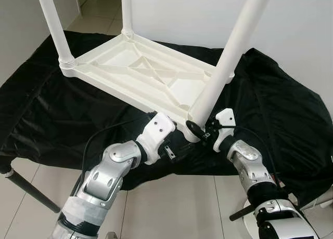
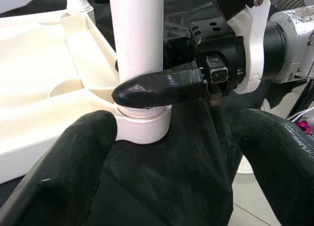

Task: Building children table

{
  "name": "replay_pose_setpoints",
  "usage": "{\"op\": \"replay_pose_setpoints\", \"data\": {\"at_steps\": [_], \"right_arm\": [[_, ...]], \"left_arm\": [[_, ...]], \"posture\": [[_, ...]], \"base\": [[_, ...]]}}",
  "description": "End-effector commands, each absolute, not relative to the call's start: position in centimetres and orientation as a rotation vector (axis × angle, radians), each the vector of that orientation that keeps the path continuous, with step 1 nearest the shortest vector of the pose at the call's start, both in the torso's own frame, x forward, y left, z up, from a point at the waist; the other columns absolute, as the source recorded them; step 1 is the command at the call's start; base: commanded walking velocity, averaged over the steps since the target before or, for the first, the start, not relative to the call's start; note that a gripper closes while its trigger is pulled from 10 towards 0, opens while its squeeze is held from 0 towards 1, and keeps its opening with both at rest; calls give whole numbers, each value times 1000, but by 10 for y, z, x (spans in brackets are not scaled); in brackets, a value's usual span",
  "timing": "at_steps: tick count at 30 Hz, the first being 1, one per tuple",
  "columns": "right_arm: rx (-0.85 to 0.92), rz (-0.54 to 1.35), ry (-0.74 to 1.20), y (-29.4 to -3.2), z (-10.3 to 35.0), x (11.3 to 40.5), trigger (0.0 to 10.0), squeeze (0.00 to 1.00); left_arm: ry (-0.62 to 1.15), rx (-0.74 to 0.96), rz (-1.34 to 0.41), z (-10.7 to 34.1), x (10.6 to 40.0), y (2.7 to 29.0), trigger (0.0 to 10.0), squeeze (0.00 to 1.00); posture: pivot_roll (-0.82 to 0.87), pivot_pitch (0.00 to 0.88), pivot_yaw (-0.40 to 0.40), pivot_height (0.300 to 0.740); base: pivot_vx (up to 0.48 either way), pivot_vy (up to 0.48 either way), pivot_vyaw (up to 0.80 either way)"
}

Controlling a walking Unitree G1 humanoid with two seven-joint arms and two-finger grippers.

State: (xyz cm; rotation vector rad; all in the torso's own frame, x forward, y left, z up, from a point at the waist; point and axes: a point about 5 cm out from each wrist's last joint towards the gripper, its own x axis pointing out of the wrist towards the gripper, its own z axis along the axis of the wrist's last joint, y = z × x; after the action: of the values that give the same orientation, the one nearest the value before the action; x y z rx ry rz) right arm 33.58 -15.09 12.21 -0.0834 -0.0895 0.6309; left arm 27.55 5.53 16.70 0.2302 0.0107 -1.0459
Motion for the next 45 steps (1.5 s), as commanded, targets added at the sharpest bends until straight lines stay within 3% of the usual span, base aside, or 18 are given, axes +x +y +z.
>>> {"op": "replay_pose_setpoints", "data": {"at_steps": [1,14,16,23,40,41,42,43,45], "right_arm": [[-79,629,-63,-152,113,331,10000,0],[11,491,-157,-143,118,321,10000,0],[40,314,-182,-141,117,313,10000,0],[72,13,-144,-134,110,303,10000,0],[101,-19,-141,-126,115,301,10000,0],[101,-12,-147,-127,115,300,10000,345],[101,-12,-147,-127,115,300,10000,345],[119,11,-169,-128,119,299,10000,1000],[127,38,-188,-129,123,298,10000,1000]], "left_arm": [[16,223,-1027,164,274,52,10000,0],[20,226,-1034,161,274,50,10000,0],[25,224,-1033,159,272,50,10000,0],[27,223,-1031,158,271,50,10000,0],[22,231,-1037,159,271,49,10000,0],[22,233,-1036,159,271,49,10000,0],[22,233,-1036,159,271,49,10000,0],[22,234,-1036,159,271,49,10000,0],[22,236,-1034,159,272,50,10000,0]], "posture": [[48,16,-107,740],[41,2,-122,740],[42,6,-131,740],[47,10,-137,740],[45,3,-133,740],[46,4,-132,740],[46,4,-132,740],[46,3,-132,740],[48,1,-134,740]], "base": [[0,0,0],[0,0,0],[0,0,0],[0,0,0],[0,0,0],[0,0,0],[0,0,0],[0,0,0],[0,0,0]]}}
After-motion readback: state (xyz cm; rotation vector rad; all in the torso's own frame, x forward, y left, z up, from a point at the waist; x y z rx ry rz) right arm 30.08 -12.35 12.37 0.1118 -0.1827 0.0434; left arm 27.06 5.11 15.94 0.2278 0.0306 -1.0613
